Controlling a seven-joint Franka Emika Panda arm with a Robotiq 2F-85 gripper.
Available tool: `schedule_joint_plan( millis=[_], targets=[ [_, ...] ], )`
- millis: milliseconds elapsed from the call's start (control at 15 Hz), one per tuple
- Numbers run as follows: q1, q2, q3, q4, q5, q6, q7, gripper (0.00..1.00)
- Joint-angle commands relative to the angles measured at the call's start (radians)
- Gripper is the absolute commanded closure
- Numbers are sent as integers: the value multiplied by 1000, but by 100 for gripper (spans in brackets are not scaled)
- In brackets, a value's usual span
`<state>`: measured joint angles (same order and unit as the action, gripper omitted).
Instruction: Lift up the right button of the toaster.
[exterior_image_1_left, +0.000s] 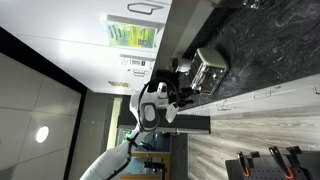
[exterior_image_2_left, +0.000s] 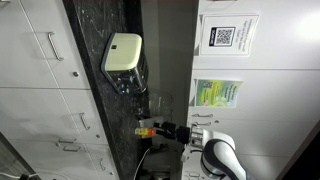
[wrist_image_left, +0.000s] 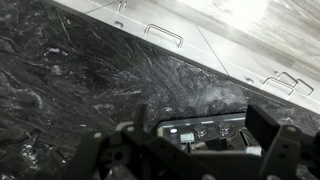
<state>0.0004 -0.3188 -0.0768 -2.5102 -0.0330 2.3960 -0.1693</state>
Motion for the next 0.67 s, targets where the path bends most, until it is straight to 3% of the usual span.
schedule_joint_plan(
  millis=[0,267,600],
  targets=[
    [-3,130,44,45,-28,84,51,0],
    [-37,256,79,92,-183,163,212,0],
    [-17,245,66,66,-158,150,188,0]
  ],
)
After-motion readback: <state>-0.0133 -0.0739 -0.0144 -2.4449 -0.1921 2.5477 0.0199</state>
